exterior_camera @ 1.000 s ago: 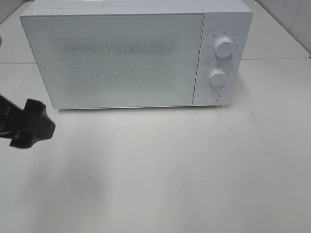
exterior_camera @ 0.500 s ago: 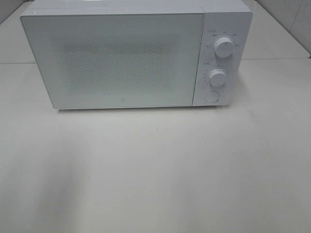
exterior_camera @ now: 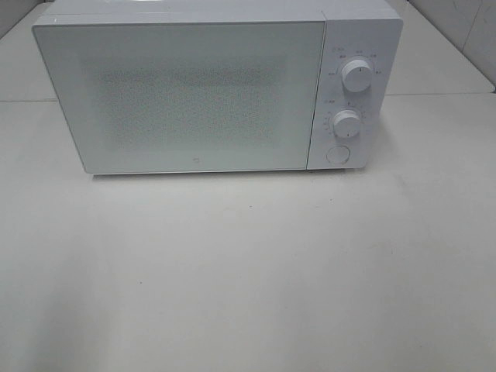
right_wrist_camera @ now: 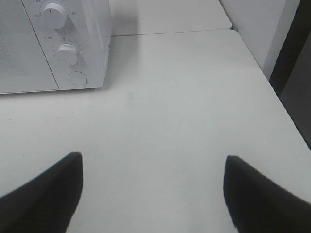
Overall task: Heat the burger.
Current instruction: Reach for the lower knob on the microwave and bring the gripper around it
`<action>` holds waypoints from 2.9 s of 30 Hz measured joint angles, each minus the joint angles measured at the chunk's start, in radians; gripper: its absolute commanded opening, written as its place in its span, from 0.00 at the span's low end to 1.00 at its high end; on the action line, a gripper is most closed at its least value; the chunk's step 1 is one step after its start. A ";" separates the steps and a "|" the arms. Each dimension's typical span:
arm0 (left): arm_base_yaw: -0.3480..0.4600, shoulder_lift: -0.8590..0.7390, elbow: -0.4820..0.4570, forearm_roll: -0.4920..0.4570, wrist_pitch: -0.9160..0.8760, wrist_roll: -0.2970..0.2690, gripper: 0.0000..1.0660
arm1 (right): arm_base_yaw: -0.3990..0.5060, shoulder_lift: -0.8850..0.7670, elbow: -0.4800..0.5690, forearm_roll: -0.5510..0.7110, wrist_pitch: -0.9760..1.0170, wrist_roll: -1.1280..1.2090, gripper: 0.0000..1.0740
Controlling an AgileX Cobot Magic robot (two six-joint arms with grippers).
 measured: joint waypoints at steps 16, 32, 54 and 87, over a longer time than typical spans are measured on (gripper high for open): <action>0.086 -0.171 0.000 -0.018 -0.005 0.004 0.94 | 0.000 0.000 0.000 0.000 0.000 0.000 0.71; 0.474 -0.466 0.003 -0.017 -0.006 0.004 0.94 | 0.000 0.000 0.000 0.000 0.000 0.000 0.71; 0.653 -0.647 0.003 -0.017 -0.006 0.004 0.94 | 0.000 0.000 0.000 -0.001 0.000 0.000 0.71; 0.653 -0.647 0.003 -0.017 -0.006 0.004 0.94 | 0.000 0.270 -0.014 -0.012 -0.452 -0.036 0.71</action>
